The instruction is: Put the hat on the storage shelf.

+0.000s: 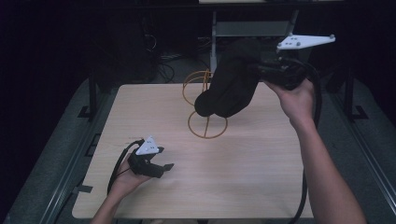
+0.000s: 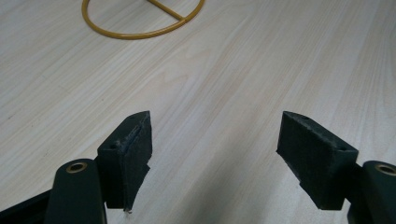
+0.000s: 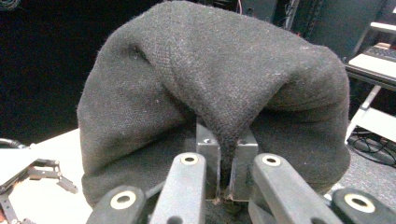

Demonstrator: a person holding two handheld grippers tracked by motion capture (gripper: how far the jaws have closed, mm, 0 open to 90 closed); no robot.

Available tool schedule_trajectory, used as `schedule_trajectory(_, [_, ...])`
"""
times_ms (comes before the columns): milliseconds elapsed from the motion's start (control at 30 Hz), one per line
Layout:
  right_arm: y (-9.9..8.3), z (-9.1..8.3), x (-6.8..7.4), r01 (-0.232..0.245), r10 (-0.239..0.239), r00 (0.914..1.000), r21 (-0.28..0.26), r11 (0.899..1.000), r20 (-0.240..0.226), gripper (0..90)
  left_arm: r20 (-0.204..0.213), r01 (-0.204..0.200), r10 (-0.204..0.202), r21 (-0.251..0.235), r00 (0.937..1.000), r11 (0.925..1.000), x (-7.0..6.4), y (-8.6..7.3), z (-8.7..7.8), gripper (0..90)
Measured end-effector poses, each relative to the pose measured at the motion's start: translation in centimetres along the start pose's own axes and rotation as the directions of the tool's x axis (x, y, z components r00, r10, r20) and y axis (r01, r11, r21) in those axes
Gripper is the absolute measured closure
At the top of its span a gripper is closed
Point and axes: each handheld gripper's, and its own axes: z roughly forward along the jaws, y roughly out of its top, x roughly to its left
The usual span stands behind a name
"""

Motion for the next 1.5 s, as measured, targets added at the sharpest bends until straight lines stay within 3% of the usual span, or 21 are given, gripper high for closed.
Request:
schedule_trajectory(233, [2.0,3.1,0.0,0.028,-0.028,0.9996,0.051,0.998,0.003,85.9,-0.003,0.020,-0.020,-0.012,0.9998,0.9997,0.3,-0.2,-0.2,25.9])
schedule_trajectory(600, [3.2,8.0,-0.4,0.034,-0.035,0.9994,0.110,0.993,0.003,85.6,0.002,0.028,-0.028,-0.024,0.9996,0.9993,0.3,-0.2,-0.1,26.0])
schedule_trajectory(933, [4.0,12.5,-0.4,0.018,-0.016,0.9998,0.161,0.987,-0.012,85.3,0.009,0.035,-0.035,-0.018,0.9993,0.9992,0.5,-0.3,-0.3,26.0])
schedule_trajectory(1100, [3.8,14.9,0.0,0.035,-0.031,0.9993,0.214,0.976,-0.022,85.5,0.014,0.051,-0.051,-0.028,0.9986,0.9983,0.5,-0.4,-0.1,25.9])
schedule_trajectory(1300, [3.3,17.3,0.2,-0.002,0.009,0.9996,0.238,0.971,-0.028,84.7,0.022,0.057,-0.056,-0.024,0.9982,0.9981,0.4,-0.4,0.0,26.0])
schedule_trajectory(1400, [2.7,18.3,0.2,-0.011,0.016,0.9997,0.261,0.965,-0.017,75.4,0.025,0.055,-0.054,-0.028,0.9982,0.9981,0.5,-0.4,0.0,26.0])
schedule_trajectory(1500, [2.0,19.4,0.2,-0.016,0.025,0.9994,0.309,0.951,-0.024,60.2,0.027,0.048,-0.048,-0.024,0.9985,0.9986,0.5,-0.5,-0.1,25.9])
